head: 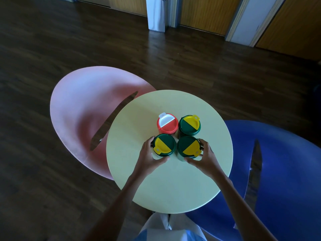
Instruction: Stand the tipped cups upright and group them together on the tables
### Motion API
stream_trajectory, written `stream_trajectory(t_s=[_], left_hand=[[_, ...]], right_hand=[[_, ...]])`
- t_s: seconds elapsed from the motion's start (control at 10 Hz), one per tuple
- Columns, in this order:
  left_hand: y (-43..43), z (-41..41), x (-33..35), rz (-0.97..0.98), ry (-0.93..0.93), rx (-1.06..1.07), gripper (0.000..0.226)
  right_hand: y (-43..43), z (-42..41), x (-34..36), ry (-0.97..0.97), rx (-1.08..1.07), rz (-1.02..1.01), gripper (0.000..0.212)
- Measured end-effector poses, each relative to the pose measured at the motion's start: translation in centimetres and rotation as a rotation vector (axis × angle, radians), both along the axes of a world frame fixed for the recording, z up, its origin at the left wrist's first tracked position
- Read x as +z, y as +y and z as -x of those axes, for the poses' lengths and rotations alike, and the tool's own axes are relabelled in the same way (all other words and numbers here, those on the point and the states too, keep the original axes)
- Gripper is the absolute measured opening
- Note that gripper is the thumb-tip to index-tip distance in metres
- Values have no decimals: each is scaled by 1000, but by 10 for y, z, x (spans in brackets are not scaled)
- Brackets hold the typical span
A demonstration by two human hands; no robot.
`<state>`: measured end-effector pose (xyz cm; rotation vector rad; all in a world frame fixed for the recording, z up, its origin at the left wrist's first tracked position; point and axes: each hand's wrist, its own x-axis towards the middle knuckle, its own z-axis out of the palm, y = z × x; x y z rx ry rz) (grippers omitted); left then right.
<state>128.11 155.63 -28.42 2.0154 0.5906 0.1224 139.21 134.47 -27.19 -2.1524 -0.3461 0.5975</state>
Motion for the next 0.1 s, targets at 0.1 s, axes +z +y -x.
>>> stream_trajectory(t_s=[0.1], left_hand=[[-4, -1, 15, -104, -83, 52, 88]], right_hand=[[4, 2, 13, -126, -92, 51, 84]])
